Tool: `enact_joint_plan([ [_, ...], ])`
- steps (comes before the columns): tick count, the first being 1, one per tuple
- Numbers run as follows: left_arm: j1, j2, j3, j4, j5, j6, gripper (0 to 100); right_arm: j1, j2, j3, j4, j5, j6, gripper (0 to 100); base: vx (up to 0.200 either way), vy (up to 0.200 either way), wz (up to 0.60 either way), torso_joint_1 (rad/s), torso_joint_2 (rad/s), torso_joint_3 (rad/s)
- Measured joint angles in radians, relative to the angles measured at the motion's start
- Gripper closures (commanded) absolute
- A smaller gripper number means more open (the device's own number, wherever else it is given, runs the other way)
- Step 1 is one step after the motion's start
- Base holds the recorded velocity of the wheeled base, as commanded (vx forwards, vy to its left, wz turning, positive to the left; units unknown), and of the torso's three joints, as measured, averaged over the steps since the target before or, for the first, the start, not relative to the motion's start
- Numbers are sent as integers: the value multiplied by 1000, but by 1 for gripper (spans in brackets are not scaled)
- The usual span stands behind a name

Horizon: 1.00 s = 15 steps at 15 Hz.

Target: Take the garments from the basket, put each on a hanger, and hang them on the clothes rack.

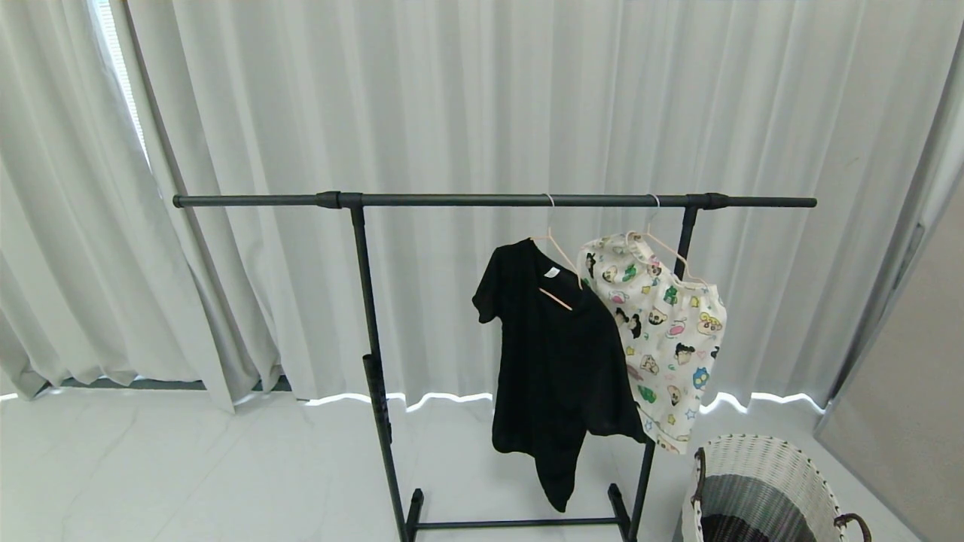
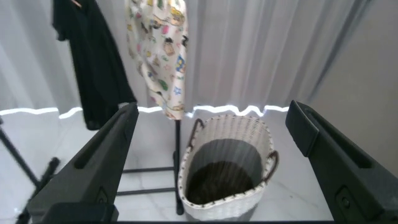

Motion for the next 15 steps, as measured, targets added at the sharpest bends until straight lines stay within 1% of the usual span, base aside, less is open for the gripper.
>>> enact_joint_plan([
  [4, 0, 0, 0, 0, 0, 0, 0, -2, -30, 0, 0, 0, 3, 0, 0, 0, 0, 0, 0, 0],
  [15, 0, 0, 0, 0, 0, 0, 0, -3, -34, 0, 0, 0, 4, 0, 0, 0, 0, 0, 0, 0],
])
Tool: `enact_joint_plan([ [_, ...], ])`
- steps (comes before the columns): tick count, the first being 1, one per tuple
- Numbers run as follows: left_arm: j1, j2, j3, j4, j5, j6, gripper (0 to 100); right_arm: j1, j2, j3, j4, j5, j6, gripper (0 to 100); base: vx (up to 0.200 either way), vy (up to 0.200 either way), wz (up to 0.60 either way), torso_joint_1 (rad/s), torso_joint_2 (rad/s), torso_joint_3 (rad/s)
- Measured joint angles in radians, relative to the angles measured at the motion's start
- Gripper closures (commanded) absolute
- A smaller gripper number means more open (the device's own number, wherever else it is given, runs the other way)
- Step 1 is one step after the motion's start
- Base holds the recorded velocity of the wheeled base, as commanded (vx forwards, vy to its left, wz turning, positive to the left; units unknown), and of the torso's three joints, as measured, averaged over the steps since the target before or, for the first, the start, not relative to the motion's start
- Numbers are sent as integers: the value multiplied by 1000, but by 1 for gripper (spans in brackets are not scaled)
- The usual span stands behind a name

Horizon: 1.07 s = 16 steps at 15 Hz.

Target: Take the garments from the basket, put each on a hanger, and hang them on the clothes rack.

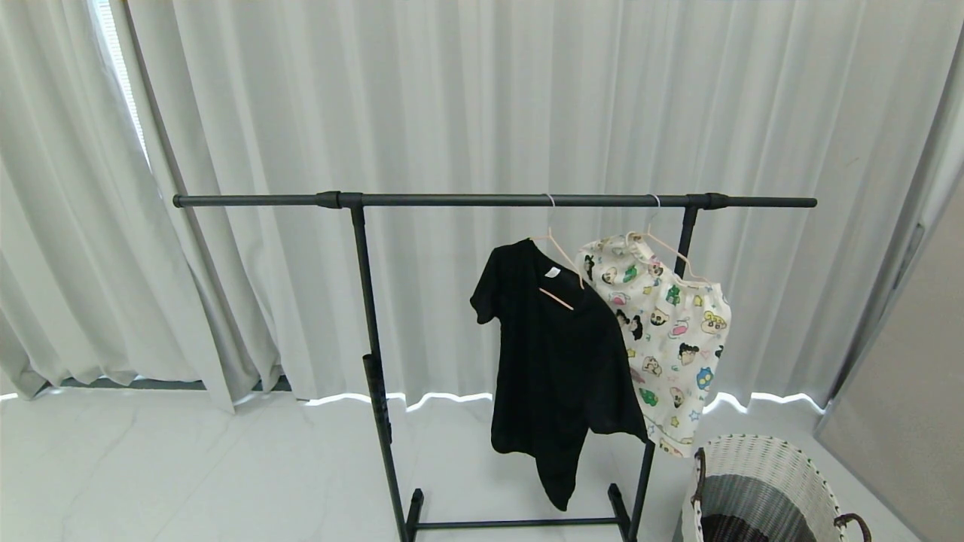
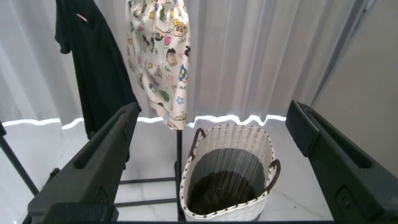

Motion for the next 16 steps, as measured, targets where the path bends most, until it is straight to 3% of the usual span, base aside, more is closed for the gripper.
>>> enact_joint_plan([
  [16, 0, 0, 0, 0, 0, 0, 0, 1, 0, 0, 0, 0, 0, 0, 0, 0, 0, 0, 0, 0],
])
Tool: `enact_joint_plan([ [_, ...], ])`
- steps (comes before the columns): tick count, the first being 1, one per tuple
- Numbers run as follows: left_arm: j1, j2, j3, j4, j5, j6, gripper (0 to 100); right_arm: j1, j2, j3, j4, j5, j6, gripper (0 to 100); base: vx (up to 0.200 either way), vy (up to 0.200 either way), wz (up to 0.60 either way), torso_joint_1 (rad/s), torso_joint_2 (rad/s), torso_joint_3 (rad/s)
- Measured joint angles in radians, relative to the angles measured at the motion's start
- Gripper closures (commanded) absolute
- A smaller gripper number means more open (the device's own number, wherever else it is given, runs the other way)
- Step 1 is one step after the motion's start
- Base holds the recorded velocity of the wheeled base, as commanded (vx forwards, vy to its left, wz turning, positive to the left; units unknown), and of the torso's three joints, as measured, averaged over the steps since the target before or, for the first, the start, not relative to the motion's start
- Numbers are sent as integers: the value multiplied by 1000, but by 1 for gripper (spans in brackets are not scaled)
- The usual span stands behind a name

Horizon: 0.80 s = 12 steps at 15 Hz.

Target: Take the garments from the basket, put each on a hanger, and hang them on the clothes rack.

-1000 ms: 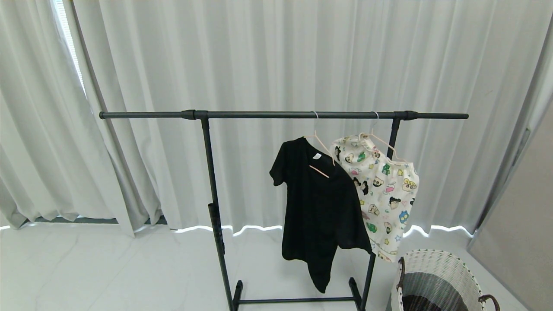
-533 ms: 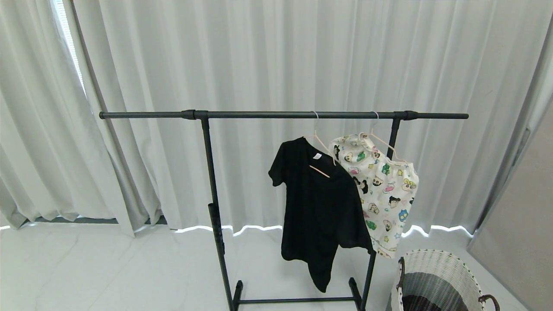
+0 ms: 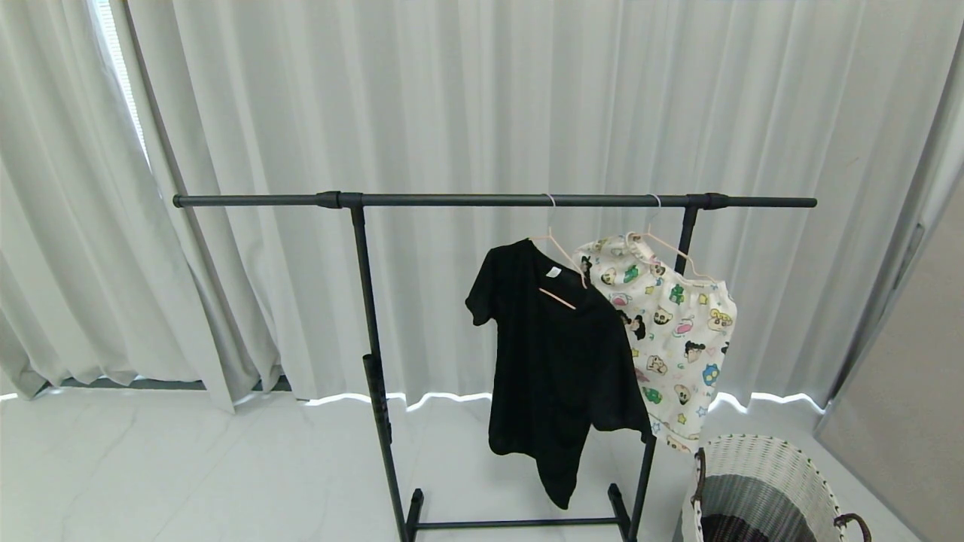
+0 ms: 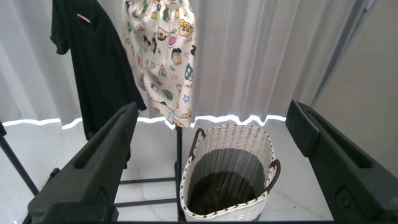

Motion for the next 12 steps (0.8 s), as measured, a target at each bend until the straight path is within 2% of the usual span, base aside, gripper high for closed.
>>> enact_joint_plan([
  [12, 0, 0, 0, 0, 0, 0, 0, 0, -1, 0, 0, 0, 0, 0, 0, 0, 0, 0, 0, 0],
])
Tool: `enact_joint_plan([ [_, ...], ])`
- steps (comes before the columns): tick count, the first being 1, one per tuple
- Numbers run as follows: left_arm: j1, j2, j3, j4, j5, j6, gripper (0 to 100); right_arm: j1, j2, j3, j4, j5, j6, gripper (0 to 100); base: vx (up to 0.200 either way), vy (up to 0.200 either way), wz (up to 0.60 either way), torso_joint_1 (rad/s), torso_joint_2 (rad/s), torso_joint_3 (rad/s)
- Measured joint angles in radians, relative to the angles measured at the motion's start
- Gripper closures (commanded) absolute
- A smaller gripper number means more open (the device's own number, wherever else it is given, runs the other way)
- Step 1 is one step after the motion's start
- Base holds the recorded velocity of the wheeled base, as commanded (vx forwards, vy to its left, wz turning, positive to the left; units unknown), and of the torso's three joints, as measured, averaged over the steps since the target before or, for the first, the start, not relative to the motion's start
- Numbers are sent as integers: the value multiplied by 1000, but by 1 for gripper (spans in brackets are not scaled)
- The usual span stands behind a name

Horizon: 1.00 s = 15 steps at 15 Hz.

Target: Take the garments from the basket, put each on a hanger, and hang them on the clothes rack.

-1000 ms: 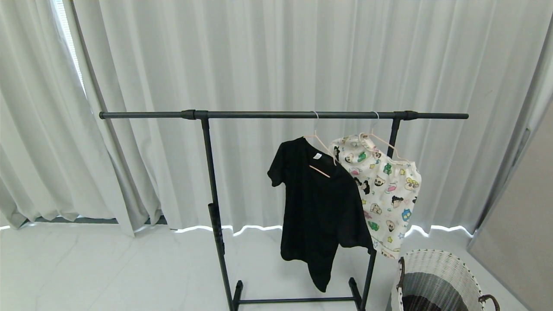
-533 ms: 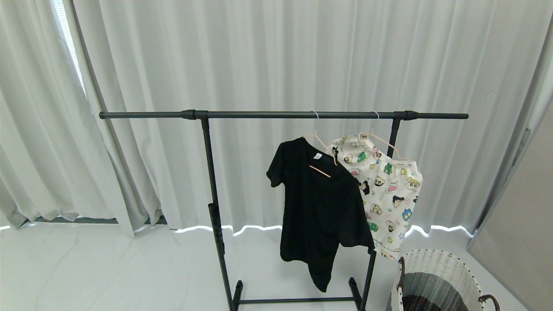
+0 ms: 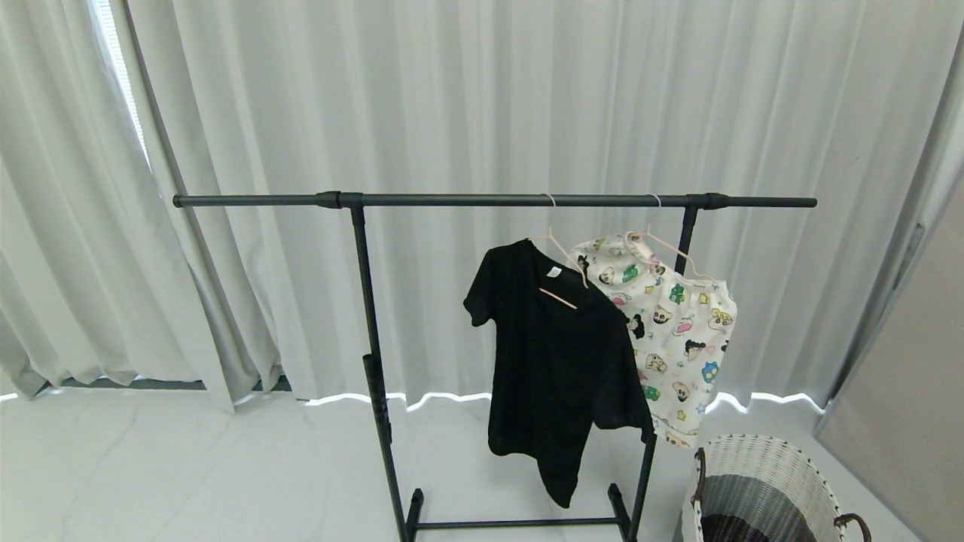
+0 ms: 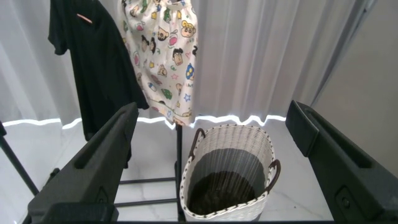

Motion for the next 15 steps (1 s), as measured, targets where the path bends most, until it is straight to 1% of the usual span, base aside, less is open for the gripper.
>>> enact_joint_plan([
  [15, 0, 0, 0, 0, 0, 0, 0, 0, 0, 0, 0, 0, 0, 0, 0, 0, 0, 0, 0, 0],
])
